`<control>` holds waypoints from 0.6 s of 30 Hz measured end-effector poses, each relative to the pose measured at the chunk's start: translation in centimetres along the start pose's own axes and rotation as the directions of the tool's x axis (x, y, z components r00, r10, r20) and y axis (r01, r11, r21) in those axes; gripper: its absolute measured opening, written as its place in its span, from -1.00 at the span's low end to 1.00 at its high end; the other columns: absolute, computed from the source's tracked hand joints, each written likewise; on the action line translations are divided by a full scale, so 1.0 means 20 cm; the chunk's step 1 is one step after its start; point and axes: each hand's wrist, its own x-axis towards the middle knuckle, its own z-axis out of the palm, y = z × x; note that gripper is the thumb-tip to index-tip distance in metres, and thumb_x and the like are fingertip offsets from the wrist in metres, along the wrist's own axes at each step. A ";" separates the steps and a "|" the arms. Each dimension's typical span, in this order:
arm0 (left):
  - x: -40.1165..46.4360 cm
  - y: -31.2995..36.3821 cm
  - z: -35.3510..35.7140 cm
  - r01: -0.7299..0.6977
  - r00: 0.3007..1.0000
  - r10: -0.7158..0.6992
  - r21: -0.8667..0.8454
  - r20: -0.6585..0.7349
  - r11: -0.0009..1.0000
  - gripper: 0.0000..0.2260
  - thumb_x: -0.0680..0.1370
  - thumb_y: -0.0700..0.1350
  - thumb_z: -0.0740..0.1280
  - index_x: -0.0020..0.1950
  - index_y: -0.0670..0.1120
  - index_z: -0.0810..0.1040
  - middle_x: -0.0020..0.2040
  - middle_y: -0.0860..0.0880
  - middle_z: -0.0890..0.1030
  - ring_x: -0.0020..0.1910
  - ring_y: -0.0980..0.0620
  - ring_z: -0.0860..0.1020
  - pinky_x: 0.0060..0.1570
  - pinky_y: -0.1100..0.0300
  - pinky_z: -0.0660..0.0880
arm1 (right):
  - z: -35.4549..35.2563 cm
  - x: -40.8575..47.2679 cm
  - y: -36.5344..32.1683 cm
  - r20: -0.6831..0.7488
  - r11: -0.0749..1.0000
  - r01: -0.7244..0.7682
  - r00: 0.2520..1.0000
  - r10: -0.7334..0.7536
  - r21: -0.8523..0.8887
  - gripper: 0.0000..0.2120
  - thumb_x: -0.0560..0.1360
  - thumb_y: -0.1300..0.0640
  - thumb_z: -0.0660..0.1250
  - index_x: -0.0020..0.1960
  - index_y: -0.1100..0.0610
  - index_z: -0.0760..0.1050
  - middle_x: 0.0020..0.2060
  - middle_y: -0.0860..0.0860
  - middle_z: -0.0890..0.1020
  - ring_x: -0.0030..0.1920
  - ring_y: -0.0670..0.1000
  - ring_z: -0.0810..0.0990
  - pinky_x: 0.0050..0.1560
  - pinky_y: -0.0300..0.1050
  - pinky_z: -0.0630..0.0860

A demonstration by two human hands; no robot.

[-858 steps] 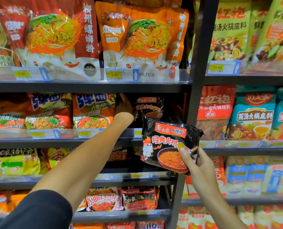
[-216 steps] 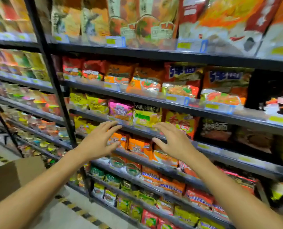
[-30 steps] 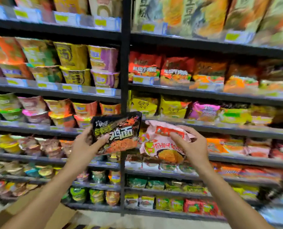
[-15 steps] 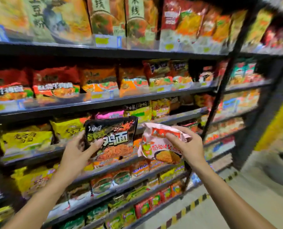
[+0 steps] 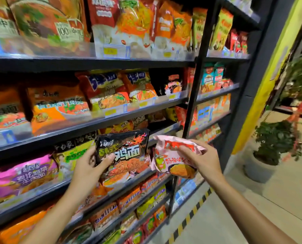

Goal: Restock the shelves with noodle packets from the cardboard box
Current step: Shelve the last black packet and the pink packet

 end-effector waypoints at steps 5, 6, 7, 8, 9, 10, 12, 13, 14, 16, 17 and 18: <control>0.17 0.00 0.41 -0.031 0.997 0.034 0.045 -0.071 0.999 -0.37 0.50 0.00 0.45 0.51 -0.08 0.31 0.40 0.11 0.36 0.36 0.17 0.30 0.34 0.25 0.20 | -0.17 0.31 0.23 0.011 0.999 -0.007 1.000 0.007 0.038 -0.76 0.35 0.08 0.61 0.00 0.06 0.70 -0.14 -0.06 0.75 -0.12 -0.11 0.69 -0.08 -0.20 0.59; 0.21 -0.02 0.48 -0.019 0.996 0.023 0.053 -0.084 0.998 -0.36 0.52 -0.03 0.43 0.53 -0.09 0.27 0.41 0.14 0.31 0.37 0.18 0.27 0.33 0.25 0.18 | -0.19 0.39 0.27 0.026 0.999 -0.002 1.000 0.001 0.043 -0.76 0.35 0.08 0.61 -0.01 0.06 0.70 -0.15 -0.07 0.75 -0.14 -0.12 0.69 -0.09 -0.22 0.59; 0.23 0.01 0.55 -0.033 0.992 0.039 0.057 -0.116 0.998 -0.36 0.53 -0.05 0.42 0.55 -0.10 0.25 0.37 0.18 0.27 0.35 0.21 0.25 0.32 0.27 0.17 | -0.22 0.46 0.30 0.043 0.999 0.004 0.999 -0.007 0.053 -0.77 0.35 0.09 0.61 -0.02 0.05 0.70 -0.17 -0.09 0.75 -0.15 -0.14 0.69 -0.11 -0.24 0.58; 0.26 0.01 0.61 -0.030 0.992 0.037 0.059 -0.121 0.998 -0.37 0.54 -0.07 0.42 0.55 -0.09 0.24 0.33 0.21 0.26 0.32 0.23 0.24 0.29 0.29 0.17 | -0.24 0.53 0.34 0.058 0.997 0.008 0.998 -0.012 0.072 -0.78 0.34 0.10 0.61 -0.03 0.04 0.69 -0.19 -0.11 0.74 -0.17 -0.15 0.69 -0.13 -0.27 0.57; 0.27 0.03 0.68 -0.036 0.988 0.049 0.090 -0.148 0.995 -0.40 0.55 -0.08 0.41 0.53 -0.07 0.26 0.30 0.22 0.26 0.29 0.26 0.25 0.26 0.31 0.18 | -0.26 0.60 0.38 0.073 0.996 0.008 0.997 -0.015 0.094 -0.79 0.34 0.10 0.61 -0.05 0.02 0.69 -0.21 -0.14 0.74 -0.18 -0.17 0.68 -0.16 -0.31 0.56; 0.30 0.03 0.72 -0.038 0.984 0.055 0.104 -0.172 0.994 -0.47 0.55 -0.08 0.41 0.48 -0.01 0.31 0.29 0.25 0.28 0.25 0.31 0.27 0.24 0.37 0.20 | -0.28 0.67 0.42 0.088 0.994 0.004 0.996 -0.013 0.107 -0.80 0.33 0.10 0.61 -0.07 0.00 0.68 -0.22 -0.17 0.73 -0.19 -0.19 0.67 -0.18 -0.34 0.54; 0.33 0.07 0.82 -0.053 0.977 0.087 0.174 -0.196 0.983 -0.64 0.54 -0.07 0.42 0.25 0.19 0.39 0.21 0.34 0.40 0.07 0.50 0.38 0.10 0.52 0.28 | -0.32 0.80 0.48 0.122 0.992 -0.004 0.993 -0.012 0.124 -0.78 0.32 0.06 0.62 -0.08 -0.02 0.68 -0.22 -0.20 0.72 -0.18 -0.22 0.66 -0.17 -0.36 0.53; 0.35 0.10 0.86 -0.053 0.973 0.099 0.213 -0.209 0.976 -0.66 0.53 -0.06 0.43 0.19 0.23 0.40 0.15 0.36 0.45 0.01 0.52 0.43 0.05 0.52 0.32 | -0.35 0.86 0.52 0.140 0.991 -0.002 0.990 -0.016 0.131 -0.77 0.31 0.04 0.62 -0.06 -0.01 0.68 -0.21 -0.19 0.73 -0.16 -0.21 0.67 -0.16 -0.34 0.54; 0.37 0.11 0.90 -0.058 0.967 0.112 0.226 -0.230 0.972 -0.68 0.51 -0.02 0.44 0.19 0.19 0.43 0.12 0.33 0.51 0.04 0.48 0.46 0.03 0.45 0.36 | -0.37 0.93 0.55 0.160 0.991 -0.001 0.987 -0.020 0.133 -0.76 0.31 0.02 0.62 -0.05 0.00 0.69 -0.19 -0.17 0.73 -0.15 -0.19 0.68 -0.14 -0.31 0.55; 0.43 0.10 0.97 -0.062 0.948 0.142 0.273 -0.284 0.960 -0.67 0.46 0.03 0.44 0.20 0.08 0.49 0.09 0.22 0.59 0.09 0.34 0.52 0.02 0.36 0.42 | -0.39 1.05 0.61 0.203 0.990 0.001 0.979 -0.030 0.138 -0.78 0.32 0.00 0.62 -0.07 -0.02 0.69 -0.20 -0.17 0.73 -0.17 -0.20 0.68 -0.17 -0.31 0.55; 0.45 0.09 1.00 -0.063 0.941 0.157 0.298 -0.301 0.952 -0.67 0.46 0.02 0.45 0.19 0.06 0.50 0.07 0.20 0.61 0.08 0.30 0.53 0.01 0.37 0.43 | -0.39 1.10 0.64 0.210 0.989 -0.005 0.977 -0.026 0.145 -0.80 0.32 0.00 0.62 -0.09 -0.06 0.69 -0.21 -0.18 0.73 -0.18 -0.20 0.68 -0.17 -0.29 0.55; 0.48 0.06 1.03 -0.068 0.933 0.172 0.314 -0.316 0.947 -0.68 0.46 -0.03 0.47 0.17 0.07 0.51 0.06 0.19 0.62 0.08 0.27 0.55 0.01 0.37 0.44 | -0.38 1.15 0.67 0.209 0.988 -0.014 0.978 -0.019 0.155 -0.81 0.32 -0.02 0.62 -0.11 -0.10 0.68 -0.21 -0.17 0.73 -0.17 -0.17 0.68 -0.16 -0.25 0.56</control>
